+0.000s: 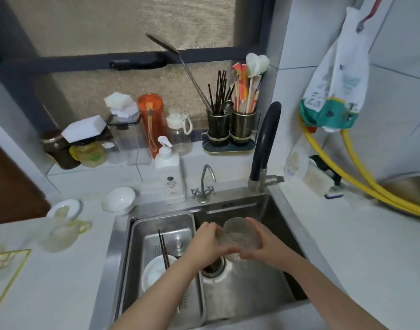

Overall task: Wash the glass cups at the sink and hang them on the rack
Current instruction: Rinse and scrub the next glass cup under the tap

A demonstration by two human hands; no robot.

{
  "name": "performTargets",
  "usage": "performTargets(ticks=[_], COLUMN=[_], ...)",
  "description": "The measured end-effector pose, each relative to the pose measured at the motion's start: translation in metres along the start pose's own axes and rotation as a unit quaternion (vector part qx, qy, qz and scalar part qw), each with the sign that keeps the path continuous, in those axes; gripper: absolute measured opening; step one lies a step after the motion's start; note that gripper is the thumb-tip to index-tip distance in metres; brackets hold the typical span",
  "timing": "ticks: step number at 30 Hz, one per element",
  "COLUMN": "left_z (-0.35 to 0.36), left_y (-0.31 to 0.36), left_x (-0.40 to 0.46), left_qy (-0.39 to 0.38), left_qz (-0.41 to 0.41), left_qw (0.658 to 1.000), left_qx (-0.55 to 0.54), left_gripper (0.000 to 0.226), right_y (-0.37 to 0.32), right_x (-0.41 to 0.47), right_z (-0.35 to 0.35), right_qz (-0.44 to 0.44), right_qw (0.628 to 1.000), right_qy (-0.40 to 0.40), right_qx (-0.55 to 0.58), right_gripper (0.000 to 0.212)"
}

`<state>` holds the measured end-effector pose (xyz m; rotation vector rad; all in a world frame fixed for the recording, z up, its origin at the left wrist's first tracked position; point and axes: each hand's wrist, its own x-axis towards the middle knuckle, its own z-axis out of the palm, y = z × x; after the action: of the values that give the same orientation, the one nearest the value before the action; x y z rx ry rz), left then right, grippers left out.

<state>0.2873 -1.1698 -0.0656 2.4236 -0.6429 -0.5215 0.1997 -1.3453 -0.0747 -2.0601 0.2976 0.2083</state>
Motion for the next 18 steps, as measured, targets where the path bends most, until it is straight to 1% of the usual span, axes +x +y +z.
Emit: performTargets(ticks=[1,2,3,4,5,6,8,11,12,15,18], left_z=[0.001,0.000,0.001,0.002,0.001,-0.001,0.002,0.005,0.007,0.012,0.021], left_y=[-0.003,-0.005,-0.007,-0.010,-0.010,-0.008,-0.007,-0.005,-0.004,0.001,0.005], left_x=[0.001,0.008,0.014,0.014,0.020,0.023,0.028,0.035,0.036,0.037,0.041], left_qy=[-0.013,-0.031,-0.043,-0.050,-0.067,-0.076,-0.078,-0.066,-0.066,-0.042,-0.005], left_qz=[-0.003,0.011,0.027,0.029,0.045,0.056,0.054,0.049,0.045,0.035,0.028], left_qw=[1.000,0.999,0.999,0.998,0.997,0.995,0.993,0.988,0.986,0.984,0.988], left_qx=[-0.009,-0.007,-0.002,-0.004,-0.010,-0.019,-0.065,-0.134,-0.149,-0.169,-0.153], left_gripper=[0.070,0.070,0.074,0.078,0.075,0.068,0.055,0.039,0.038,0.043,0.061], right_y=[0.001,0.002,0.005,0.005,0.006,0.007,0.008,0.011,0.011,0.015,0.010], right_x=[-0.002,-0.001,0.000,-0.001,0.001,0.003,0.006,0.010,0.011,0.015,0.018], right_z=[-0.002,-0.004,-0.007,-0.008,-0.009,-0.011,-0.014,-0.019,-0.022,-0.030,-0.044], right_qz=[0.002,0.007,0.013,0.010,0.013,0.021,0.026,0.031,0.034,0.033,0.036], right_qw=[1.000,1.000,1.000,1.000,1.000,1.000,0.999,0.999,0.999,0.998,0.995], right_qy=[-0.007,-0.002,-0.006,-0.019,-0.014,-0.006,-0.006,0.017,0.021,0.016,0.008], right_qx=[-0.001,0.005,0.011,0.007,0.008,0.015,0.023,0.029,0.037,0.051,0.088], right_gripper=[0.102,0.101,0.102,0.103,0.106,0.107,0.108,0.101,0.099,0.094,0.075])
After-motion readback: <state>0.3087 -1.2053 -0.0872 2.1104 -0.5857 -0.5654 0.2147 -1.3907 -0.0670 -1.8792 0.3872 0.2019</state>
